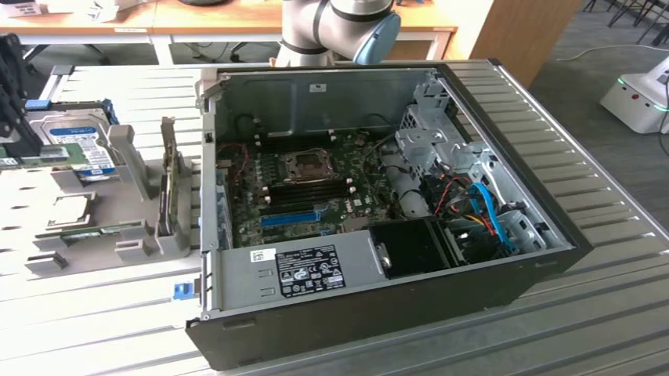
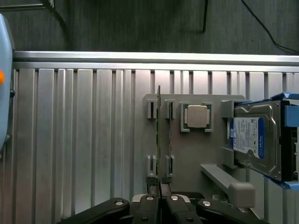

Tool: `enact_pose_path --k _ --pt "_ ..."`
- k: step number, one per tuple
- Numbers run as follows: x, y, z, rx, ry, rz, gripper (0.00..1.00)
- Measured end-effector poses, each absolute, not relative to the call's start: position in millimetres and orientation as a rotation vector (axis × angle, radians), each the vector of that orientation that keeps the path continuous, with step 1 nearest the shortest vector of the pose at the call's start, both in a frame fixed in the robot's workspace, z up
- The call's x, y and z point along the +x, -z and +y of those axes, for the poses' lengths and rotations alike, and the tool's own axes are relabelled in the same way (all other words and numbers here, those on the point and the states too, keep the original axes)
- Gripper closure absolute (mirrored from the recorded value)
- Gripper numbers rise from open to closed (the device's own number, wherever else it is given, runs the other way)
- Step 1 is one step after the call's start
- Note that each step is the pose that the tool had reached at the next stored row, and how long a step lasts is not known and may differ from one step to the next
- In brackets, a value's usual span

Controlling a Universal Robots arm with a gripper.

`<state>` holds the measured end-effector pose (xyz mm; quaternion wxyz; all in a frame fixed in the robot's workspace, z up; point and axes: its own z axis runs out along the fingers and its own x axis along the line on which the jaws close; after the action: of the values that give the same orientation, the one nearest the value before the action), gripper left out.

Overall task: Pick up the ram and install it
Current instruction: 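Pick up the ram and move it above insertion slot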

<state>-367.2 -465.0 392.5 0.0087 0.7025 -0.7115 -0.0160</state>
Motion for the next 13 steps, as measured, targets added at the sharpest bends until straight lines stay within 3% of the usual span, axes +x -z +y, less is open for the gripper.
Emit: enact_pose_path --k 13 --pt "-367 -415 -465 2.195 0.050 -2.223 0.88"
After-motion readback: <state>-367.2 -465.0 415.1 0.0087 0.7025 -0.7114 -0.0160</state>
